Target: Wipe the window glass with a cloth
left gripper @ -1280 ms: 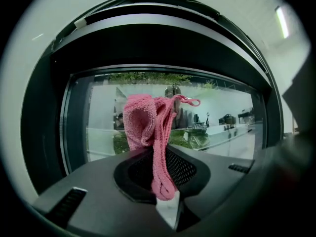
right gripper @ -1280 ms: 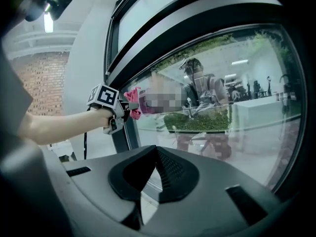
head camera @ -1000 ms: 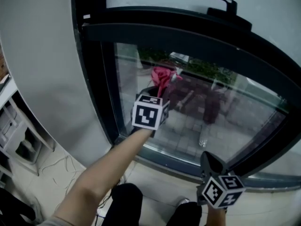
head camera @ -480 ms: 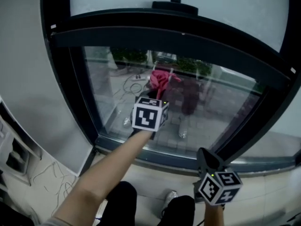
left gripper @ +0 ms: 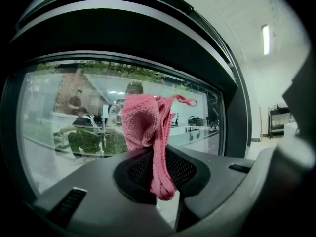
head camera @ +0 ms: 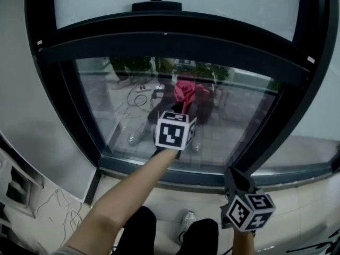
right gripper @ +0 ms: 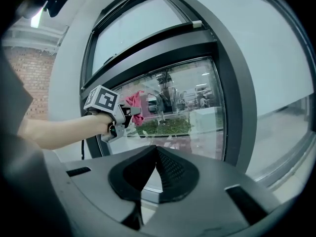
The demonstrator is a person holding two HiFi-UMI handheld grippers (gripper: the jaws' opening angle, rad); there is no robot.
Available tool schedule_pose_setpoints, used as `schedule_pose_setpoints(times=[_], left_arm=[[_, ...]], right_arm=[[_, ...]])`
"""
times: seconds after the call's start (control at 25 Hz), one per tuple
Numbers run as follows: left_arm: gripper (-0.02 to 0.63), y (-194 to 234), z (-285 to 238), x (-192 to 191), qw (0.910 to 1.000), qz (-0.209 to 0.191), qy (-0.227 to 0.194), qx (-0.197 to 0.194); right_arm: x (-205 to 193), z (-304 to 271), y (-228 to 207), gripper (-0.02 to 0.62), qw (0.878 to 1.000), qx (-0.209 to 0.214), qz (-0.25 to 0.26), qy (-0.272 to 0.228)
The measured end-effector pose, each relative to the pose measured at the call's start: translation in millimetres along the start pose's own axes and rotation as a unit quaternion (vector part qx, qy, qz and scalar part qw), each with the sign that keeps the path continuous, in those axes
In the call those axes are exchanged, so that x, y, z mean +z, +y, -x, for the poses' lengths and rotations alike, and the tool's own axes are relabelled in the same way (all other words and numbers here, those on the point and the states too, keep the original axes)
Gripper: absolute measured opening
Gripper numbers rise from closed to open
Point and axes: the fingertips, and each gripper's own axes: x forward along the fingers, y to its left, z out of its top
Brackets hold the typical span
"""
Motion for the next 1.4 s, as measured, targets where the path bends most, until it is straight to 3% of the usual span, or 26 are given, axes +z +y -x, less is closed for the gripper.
schedule_pose_setpoints(times=[0.4, 0.88, 1.4], left_arm=[[0.052, -92.5, -34.2, 1.8, 0.9982, -0.014, 0.005, -0.058], [0.052, -176.1, -74.7, -4.9, 0.9949, -0.013, 0.013, -0.099], [0.052, -278.7, -109.2, 1.3, 0.9814, -0.026, 0.008, -0.190]], right_arm=[[3.9, 23.7, -39.0, -0.008, 0.999, -0.039, 0.002, -0.005], [-11.5, 49.5, -77.4, -0.008, 0.998, -0.069, -0.007, 0.007], [-30.6, 78.2, -127.0, -0.008, 0.993, -0.109, -0.025, 0.021]])
